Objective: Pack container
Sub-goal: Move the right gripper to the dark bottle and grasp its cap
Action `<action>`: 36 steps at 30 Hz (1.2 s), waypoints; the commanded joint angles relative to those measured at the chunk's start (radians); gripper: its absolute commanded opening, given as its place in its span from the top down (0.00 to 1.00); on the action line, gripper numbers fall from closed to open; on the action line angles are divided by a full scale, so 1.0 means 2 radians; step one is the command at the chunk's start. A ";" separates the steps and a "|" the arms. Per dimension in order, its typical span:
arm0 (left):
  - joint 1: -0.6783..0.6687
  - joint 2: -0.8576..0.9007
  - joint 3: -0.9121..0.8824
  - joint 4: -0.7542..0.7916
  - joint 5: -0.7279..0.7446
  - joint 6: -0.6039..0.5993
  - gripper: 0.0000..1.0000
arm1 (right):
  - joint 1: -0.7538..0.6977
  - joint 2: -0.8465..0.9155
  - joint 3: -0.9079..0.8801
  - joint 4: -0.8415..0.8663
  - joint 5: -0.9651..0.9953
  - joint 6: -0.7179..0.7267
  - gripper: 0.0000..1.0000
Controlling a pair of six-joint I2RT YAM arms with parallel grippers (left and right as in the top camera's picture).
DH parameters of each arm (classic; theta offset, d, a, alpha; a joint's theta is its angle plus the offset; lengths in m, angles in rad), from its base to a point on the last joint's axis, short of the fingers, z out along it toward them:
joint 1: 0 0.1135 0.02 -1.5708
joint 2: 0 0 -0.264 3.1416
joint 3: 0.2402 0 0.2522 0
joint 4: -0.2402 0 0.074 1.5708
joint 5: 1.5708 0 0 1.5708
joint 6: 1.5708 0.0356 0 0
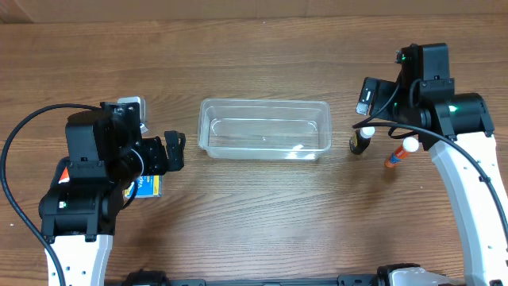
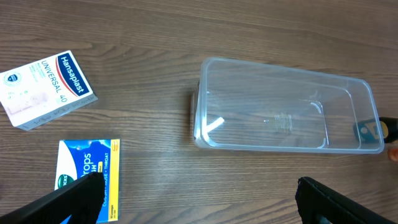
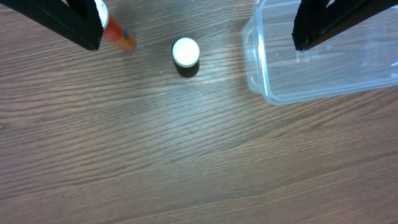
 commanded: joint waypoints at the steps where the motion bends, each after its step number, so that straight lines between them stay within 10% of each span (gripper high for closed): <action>1: -0.003 0.001 0.013 -0.003 0.001 0.011 0.00 | -0.001 -0.009 0.023 0.006 -0.011 -0.037 0.00; 36: -0.003 0.001 0.013 -0.008 0.001 0.011 0.00 | -0.002 0.187 0.020 -0.059 -0.024 -0.013 0.16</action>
